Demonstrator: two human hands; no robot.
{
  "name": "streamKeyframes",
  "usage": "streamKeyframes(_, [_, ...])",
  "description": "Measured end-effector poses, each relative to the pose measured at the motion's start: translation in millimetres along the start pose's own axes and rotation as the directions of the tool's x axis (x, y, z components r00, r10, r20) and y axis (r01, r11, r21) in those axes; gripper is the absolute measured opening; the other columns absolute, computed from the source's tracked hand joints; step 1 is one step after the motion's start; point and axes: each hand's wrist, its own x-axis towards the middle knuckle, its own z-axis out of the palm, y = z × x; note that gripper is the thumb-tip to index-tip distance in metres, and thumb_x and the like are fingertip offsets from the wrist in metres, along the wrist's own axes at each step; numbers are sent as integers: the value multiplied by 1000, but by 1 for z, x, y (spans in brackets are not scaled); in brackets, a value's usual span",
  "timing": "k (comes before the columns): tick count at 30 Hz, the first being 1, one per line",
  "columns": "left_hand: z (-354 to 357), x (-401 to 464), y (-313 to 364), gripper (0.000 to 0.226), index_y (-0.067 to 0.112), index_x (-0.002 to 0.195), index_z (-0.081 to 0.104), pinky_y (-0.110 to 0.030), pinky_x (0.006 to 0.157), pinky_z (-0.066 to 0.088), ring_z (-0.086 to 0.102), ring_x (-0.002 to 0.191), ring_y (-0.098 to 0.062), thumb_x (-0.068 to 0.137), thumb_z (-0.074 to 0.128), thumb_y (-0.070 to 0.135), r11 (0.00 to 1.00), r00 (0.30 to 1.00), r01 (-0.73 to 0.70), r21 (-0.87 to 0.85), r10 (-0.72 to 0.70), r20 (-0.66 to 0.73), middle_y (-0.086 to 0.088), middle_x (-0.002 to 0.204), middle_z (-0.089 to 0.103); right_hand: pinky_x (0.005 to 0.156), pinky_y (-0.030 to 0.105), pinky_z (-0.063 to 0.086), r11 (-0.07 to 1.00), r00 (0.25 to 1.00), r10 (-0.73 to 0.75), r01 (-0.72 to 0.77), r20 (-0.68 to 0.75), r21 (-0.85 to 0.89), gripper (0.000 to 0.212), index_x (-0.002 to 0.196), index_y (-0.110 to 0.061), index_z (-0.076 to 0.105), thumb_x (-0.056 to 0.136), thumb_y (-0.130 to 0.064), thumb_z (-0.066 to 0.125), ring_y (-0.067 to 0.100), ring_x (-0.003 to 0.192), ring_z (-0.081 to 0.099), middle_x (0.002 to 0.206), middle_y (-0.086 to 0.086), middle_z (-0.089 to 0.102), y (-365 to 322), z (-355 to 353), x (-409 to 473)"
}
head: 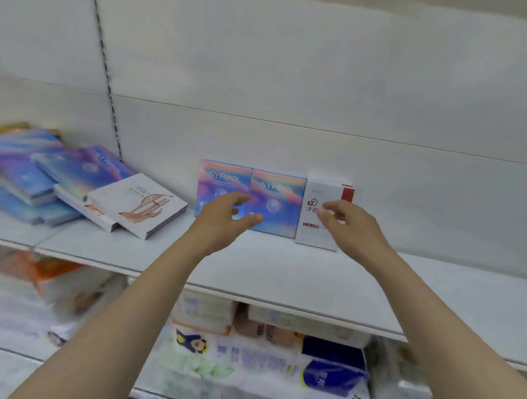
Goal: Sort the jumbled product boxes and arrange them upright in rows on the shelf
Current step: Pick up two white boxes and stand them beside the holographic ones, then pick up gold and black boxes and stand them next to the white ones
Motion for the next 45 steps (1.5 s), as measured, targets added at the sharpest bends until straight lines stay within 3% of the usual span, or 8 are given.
streamKeyframes(3, [-37, -64, -2, 48, 35, 123, 59, -14, 76, 43, 56, 109, 0, 80, 73, 49, 1000, 999, 26, 1, -26, -37, 17, 125, 58, 96, 26, 40, 991, 989, -125, 119, 85, 66, 39, 130, -24, 60, 96, -43, 55, 8, 113, 55, 130, -7, 59, -31, 18, -45])
streamKeyframes(9, [-102, -177, -31, 48, 25, 127, 59, -34, 96, 50, 58, 110, -6, 84, 72, 39, 989, 981, 127, 78, -114, -158, 8, 124, 60, 104, 35, 44, 951, 918, -305, 281, 254, 128, 41, 133, -30, 55, 95, -45, 56, 6, 120, 52, 134, -10, 55, -86, 92, -118])
streamKeyframes(18, [-227, -254, -112, 41, 25, 126, 60, -21, 88, 47, 58, 109, -5, 86, 70, 32, 972, 925, 233, 42, -208, -317, 10, 123, 61, 96, 21, 40, 904, 824, -426, 368, 373, 220, 40, 133, -32, 54, 95, -42, 57, 4, 118, 51, 128, -15, 53, -213, 218, -152])
streamKeyframes(26, [-405, -279, -207, 42, 28, 125, 58, -25, 87, 49, 58, 108, -5, 86, 69, 40, 952, 893, 293, 94, -237, -383, 11, 122, 60, 100, 32, 46, 863, 761, -499, 394, 415, 315, 41, 133, -30, 55, 94, -42, 59, 9, 116, 55, 129, -10, 59, -389, 341, -163])
streamKeyframes(33, [-539, -277, -276, 39, 23, 122, 61, -34, 90, 52, 62, 103, -11, 86, 70, 36, 931, 850, 356, 83, -286, -442, 4, 115, 64, 92, 24, 44, 838, 730, -535, 396, 425, 375, 39, 132, -33, 55, 95, -41, 58, 7, 116, 54, 128, -12, 58, -508, 442, -155])
streamKeyframes(37, [-590, -255, -324, 34, 22, 120, 62, -20, 76, 54, 59, 104, -6, 88, 69, 31, 938, 846, 337, 80, -264, -463, 5, 117, 64, 77, 11, 40, 829, 728, -548, 408, 413, 382, 37, 131, -35, 54, 95, -41, 59, 2, 104, 52, 128, -11, 58, -552, 500, -130])
streamKeyframes(42, [-656, -201, -390, 30, 27, 116, 61, -34, 87, 54, 60, 106, -7, 88, 69, 33, 944, 859, 311, 111, -230, -457, 11, 114, 64, 96, 32, 48, 827, 743, -544, 399, 389, 395, 40, 134, -37, 52, 95, -42, 58, 6, 118, 51, 135, -9, 55, -607, 578, -76])
streamKeyframes(45, [-701, -155, -429, 38, 23, 123, 61, -34, 90, 52, 60, 106, -7, 88, 68, 37, 937, 874, 306, 171, -205, -440, 10, 117, 63, 99, 29, 44, 820, 742, -554, 409, 377, 400, 44, 136, -37, 51, 94, -48, 57, 4, 121, 50, 137, -13, 53, -646, 622, -31])
